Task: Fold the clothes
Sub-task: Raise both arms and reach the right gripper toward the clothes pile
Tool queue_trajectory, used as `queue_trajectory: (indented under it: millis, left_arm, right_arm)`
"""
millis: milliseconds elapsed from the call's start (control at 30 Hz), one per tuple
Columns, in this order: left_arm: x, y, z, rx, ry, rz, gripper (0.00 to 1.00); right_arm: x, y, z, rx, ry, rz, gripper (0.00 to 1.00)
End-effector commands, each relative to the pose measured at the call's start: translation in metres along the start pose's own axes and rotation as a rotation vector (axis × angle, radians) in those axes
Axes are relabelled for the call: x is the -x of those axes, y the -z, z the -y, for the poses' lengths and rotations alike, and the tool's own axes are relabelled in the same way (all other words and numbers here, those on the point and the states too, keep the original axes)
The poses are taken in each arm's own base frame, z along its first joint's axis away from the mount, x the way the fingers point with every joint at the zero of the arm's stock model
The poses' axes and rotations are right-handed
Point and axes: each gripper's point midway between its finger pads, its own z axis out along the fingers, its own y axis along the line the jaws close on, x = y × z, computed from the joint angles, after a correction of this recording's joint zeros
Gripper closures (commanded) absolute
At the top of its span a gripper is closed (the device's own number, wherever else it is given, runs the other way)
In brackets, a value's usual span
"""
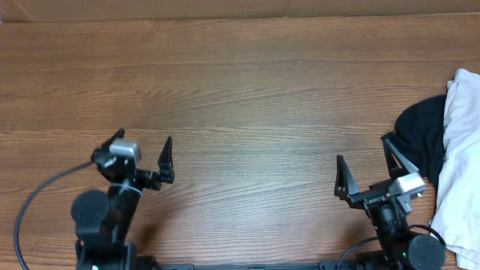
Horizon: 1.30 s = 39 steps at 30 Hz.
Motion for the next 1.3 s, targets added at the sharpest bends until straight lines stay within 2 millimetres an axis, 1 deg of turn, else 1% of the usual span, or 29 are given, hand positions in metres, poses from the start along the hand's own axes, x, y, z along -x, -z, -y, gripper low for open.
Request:
queue_trajectory:
  millis: [0, 100, 233, 367, 500, 633, 767, 833, 967, 1067, 1100, 1133, 1200, 1267]
  left_arm:
    - [0.032, -0.007, 0.011, -0.075, -0.022, -0.002, 0.0]
    - [0.045, -0.014, 0.014, -0.104, -0.006, -0.049, 0.0]
    - [0.058, -0.02, 0.014, -0.112, 0.019, -0.124, 0.0]
    - [0.069, -0.023, 0.013, -0.111, 0.039, -0.185, 0.0]
    - [0.081, -0.022, 0.015, -0.118, 0.053, -0.227, 0.0]
    - [0.084, -0.02, 0.015, -0.123, 0.025, -0.273, 0.0]
    - [0.075, -0.021, 0.015, -0.126, 0.023, -0.315, 0.0]
    - [0.07, -0.023, 0.014, -0.13, 0.005, -0.334, 0.0]
    - [0.057, -0.029, 0.012, -0.135, 0.006, -0.382, 0.0]
    - [0.046, -0.034, 0.011, -0.137, 0.022, -0.427, 0.0]
    - [0.042, -0.035, 0.011, -0.137, 0.028, -0.444, 0.0]
    - [0.038, -0.037, 0.01, -0.138, 0.033, -0.458, 0.0]
    - [0.031, -0.041, 0.009, -0.139, 0.043, -0.487, 0.0]
    - [0.024, -0.044, 0.008, -0.14, 0.053, -0.514, 0.0]
  right_arm:
    - [0.031, 0.005, -0.001, -0.014, -0.001, 0.044, 0.0]
    - [0.037, 0.004, -0.001, -0.016, -0.004, 0.024, 0.0]
    - [0.043, -0.002, -0.001, -0.019, -0.011, -0.015, 0.0]
    - [0.047, -0.011, 0.0, -0.022, -0.022, -0.087, 0.0]
    - [0.052, -0.025, 0.001, -0.033, -0.038, -0.194, 0.0]
    - [0.057, -0.042, 0.004, -0.043, -0.054, -0.313, 0.0]
    - [0.053, -0.061, 0.007, -0.056, -0.08, -0.469, 0.0]
    - [0.046, -0.072, 0.009, -0.064, -0.094, -0.558, 0.0]
    - [0.019, -0.091, 0.015, -0.08, -0.125, -0.756, 0.0]
    - [-0.008, -0.105, 0.014, -0.063, -0.161, -0.887, 0.0]
    - [-0.02, -0.11, 0.012, -0.046, -0.18, -0.928, 0.0]
    - [-0.029, -0.113, 0.01, -0.029, -0.196, -0.955, 0.0]
    - [-0.055, -0.116, 0.007, -0.003, -0.231, -1.034, 0.0]
    - [-0.076, -0.117, 0.008, -0.007, -0.249, -1.102, 0.0]
